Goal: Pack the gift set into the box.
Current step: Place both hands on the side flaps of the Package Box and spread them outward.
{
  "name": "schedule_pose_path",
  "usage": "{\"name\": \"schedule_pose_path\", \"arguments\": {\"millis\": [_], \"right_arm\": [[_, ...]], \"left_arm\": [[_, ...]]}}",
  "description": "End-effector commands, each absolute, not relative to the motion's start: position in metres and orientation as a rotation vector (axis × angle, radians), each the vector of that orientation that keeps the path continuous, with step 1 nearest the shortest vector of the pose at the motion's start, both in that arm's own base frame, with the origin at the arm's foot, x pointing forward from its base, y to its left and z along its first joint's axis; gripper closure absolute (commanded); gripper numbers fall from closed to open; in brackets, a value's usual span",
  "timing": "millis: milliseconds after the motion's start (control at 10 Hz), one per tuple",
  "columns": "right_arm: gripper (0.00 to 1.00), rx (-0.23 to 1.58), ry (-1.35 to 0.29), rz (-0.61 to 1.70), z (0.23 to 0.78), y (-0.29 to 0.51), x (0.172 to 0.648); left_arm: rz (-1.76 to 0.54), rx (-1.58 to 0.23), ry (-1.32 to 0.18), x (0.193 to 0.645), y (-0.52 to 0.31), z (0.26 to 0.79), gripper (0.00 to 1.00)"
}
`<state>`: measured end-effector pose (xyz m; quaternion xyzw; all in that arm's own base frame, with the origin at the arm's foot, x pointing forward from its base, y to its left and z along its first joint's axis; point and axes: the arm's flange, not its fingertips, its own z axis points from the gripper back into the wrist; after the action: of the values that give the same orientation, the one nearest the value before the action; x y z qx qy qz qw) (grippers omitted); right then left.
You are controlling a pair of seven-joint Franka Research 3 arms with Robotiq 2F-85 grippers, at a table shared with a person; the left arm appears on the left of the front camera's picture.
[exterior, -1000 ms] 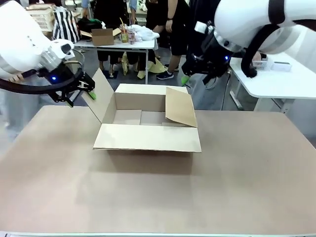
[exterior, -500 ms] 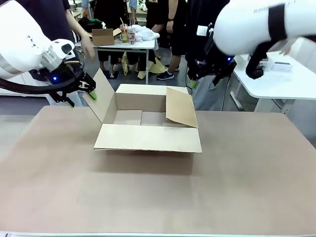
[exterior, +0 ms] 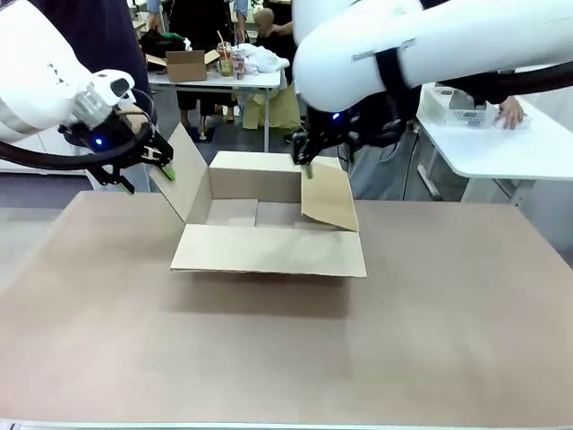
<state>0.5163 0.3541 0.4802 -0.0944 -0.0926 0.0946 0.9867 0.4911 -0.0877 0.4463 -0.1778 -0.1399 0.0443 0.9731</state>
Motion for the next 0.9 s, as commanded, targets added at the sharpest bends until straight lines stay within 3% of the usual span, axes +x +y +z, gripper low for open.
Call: {"name": "schedule_pose_path", "arguments": {"millis": [0, 500, 800], "right_arm": [[0.00, -0.198, -0.196, 0.127, 0.480, 0.390, 0.541], [0.00, -0.455, -0.213, 0.097, 0.418, 0.420, 0.550], [0.00, -0.473, -0.158, 0.081, 0.399, 0.397, 0.555]], "left_arm": [[0.091, -0.359, -0.292, 0.491, -0.087, 0.447, 0.00], [0.091, -0.359, -0.292, 0.491, -0.087, 0.447, 0.00], [0.091, -0.359, -0.292, 0.491, -0.087, 0.447, 0.00]]}}
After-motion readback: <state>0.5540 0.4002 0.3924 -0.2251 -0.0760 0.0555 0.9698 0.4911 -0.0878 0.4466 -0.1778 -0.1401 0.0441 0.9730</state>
